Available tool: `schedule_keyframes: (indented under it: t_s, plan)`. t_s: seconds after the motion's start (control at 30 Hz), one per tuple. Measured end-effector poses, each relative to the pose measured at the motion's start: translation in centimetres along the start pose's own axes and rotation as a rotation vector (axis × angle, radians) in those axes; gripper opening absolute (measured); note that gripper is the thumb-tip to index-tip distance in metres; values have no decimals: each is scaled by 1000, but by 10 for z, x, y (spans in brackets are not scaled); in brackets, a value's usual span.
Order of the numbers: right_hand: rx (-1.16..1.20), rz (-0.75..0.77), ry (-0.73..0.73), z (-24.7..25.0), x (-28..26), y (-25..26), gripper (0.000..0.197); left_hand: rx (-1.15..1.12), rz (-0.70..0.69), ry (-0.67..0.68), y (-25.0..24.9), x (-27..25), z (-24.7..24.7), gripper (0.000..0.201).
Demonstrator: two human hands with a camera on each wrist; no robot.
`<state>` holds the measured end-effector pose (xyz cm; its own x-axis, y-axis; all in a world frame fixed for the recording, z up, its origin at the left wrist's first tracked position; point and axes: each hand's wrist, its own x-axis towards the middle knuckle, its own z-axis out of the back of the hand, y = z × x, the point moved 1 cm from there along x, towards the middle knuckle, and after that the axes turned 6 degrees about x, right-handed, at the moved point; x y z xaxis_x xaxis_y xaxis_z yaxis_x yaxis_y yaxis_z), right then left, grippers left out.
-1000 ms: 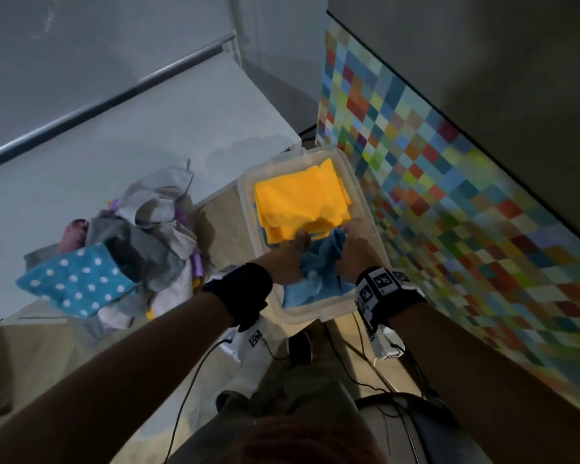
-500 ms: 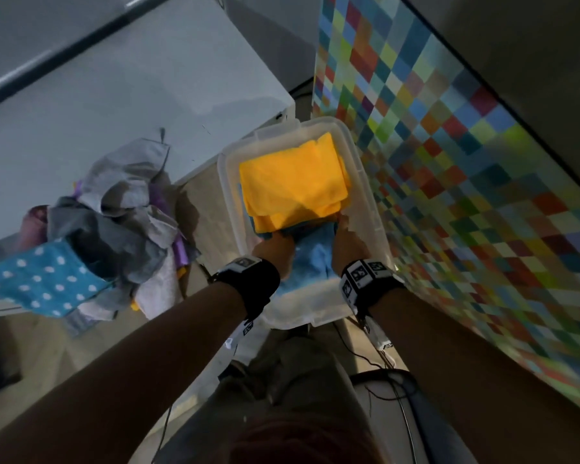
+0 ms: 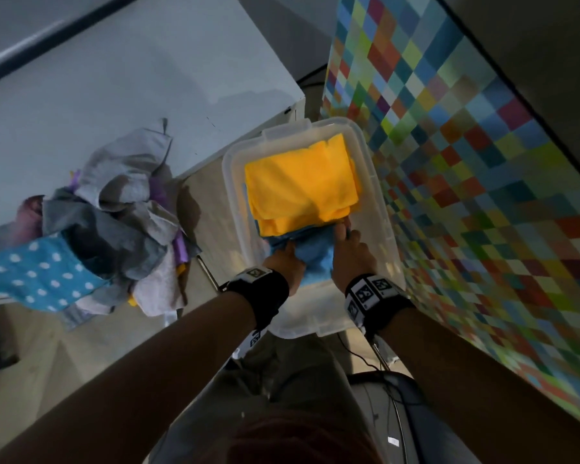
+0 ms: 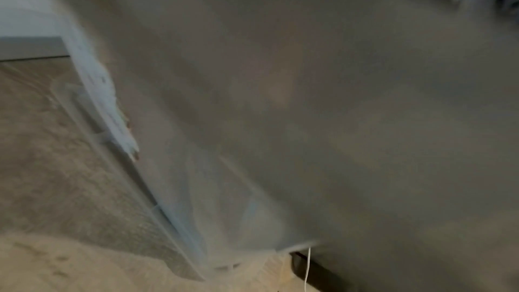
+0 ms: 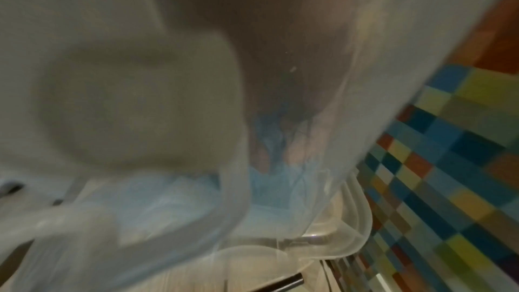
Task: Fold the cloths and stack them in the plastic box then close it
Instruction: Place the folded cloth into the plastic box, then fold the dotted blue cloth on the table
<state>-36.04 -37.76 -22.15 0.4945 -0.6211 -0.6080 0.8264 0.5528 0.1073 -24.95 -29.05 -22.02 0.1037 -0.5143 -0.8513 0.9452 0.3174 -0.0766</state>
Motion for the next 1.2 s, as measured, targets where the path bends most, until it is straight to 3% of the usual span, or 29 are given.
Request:
schedule_keyframes:
  t_s: [0.1, 0.23, 0.33, 0.47, 0.67, 0.77, 0.9, 1.07, 1.13, 1.2]
  plan:
    - [22, 21, 207, -5, 8, -9, 64, -47, 2, -29, 4, 6, -2, 62]
    - [29, -47, 365, -8, 6, -8, 70, 84, 15, -59, 4, 2, -2, 54]
    - [141, -111, 311, -3, 6, -5, 74, 58, -55, -38, 6, -5, 2, 49]
    - [180, -11, 192, 14, 4, 1, 63, -103, -92, -79, 14, -21, 18, 48]
    - [63, 107, 348, 41, -18, 30, 53, -164, -179, -250, 34, -57, 42, 37]
    - [36, 150, 343, 59, -33, 45, 43, -179, -223, -385, 44, -84, 49, 34]
    - [-29, 204, 294, 72, -60, 69, 44, -261, -264, -579, 66, -128, 42, 29]
    - [30, 202, 229, 81, -104, 121, 28, -366, -197, -765, 126, -178, 3, 20]
    - [26, 207, 226, 81, -119, 151, 31, -392, -140, -812, 158, -199, -17, 19]
    - [5, 243, 81, 82, -134, 185, 32, -417, -68, -840, 192, -216, -38, 18]
